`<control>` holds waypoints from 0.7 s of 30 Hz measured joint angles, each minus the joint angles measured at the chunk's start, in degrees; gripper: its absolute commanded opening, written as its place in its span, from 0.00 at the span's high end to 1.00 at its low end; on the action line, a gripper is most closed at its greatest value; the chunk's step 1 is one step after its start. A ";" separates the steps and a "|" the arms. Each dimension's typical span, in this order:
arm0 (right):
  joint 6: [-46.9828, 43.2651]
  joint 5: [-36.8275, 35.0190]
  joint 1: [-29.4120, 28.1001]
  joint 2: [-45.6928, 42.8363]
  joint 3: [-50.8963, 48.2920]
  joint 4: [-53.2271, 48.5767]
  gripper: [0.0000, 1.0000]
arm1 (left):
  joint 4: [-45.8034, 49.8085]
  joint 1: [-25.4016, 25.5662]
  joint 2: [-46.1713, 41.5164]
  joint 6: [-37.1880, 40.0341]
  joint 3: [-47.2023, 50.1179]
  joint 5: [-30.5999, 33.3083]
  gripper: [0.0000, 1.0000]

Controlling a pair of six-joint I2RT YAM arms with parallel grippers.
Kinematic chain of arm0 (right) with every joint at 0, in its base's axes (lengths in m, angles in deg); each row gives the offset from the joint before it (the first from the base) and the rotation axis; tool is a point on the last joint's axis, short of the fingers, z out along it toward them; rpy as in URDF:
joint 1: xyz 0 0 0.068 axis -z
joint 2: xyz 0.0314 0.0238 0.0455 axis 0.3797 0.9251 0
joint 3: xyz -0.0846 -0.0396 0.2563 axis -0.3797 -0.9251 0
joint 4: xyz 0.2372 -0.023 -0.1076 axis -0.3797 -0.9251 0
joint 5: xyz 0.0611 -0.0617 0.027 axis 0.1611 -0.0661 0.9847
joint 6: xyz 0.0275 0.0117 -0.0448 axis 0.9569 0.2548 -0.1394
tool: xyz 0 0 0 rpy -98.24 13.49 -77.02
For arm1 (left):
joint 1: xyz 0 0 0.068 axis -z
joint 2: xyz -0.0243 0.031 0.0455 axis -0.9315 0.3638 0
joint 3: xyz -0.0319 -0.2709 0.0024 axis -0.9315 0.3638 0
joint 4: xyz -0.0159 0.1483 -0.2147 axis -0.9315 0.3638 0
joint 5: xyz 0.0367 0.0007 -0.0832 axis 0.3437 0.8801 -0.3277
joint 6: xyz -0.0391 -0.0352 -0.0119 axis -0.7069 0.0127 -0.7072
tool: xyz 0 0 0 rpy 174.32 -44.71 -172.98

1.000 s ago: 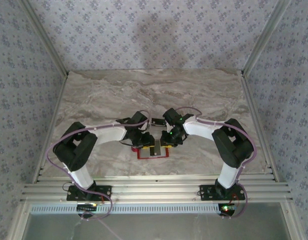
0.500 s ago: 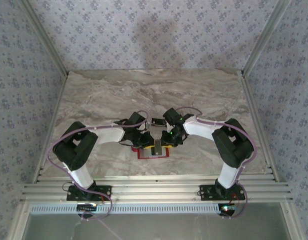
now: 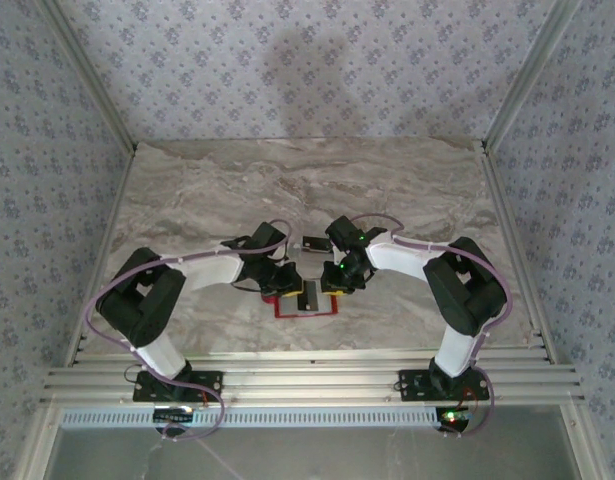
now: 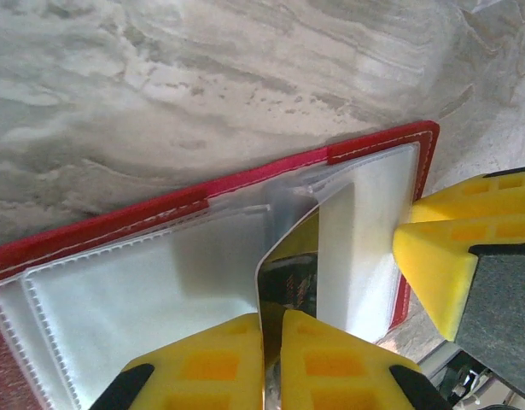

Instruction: Take the credit cards out of the card holder

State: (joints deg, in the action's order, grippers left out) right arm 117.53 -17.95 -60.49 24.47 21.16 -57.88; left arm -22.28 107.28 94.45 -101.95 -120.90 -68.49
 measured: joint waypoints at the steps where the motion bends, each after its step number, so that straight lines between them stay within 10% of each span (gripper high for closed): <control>1: 0.00 -0.02 0.00 0.00 0.00 -0.02 0.78 | 0.59 -0.04 -0.33 0.31 0.00 0.20 0.90; 13: 0.00 -0.20 -0.02 -0.07 0.13 -0.26 0.78 | 12.04 -1.11 -5.25 6.10 -2.86 4.48 0.97; 21: 0.00 -1.27 0.50 -5.29 0.13 -2.67 0.77 | 25.86 0.94 -4.83 23.34 -15.06 9.05 1.00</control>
State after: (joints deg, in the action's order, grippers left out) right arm 117.53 -19.22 -59.98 19.19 21.30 -60.55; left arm 3.58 108.22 89.62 -78.61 -135.96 -59.45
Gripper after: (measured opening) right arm 0.229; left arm 0.060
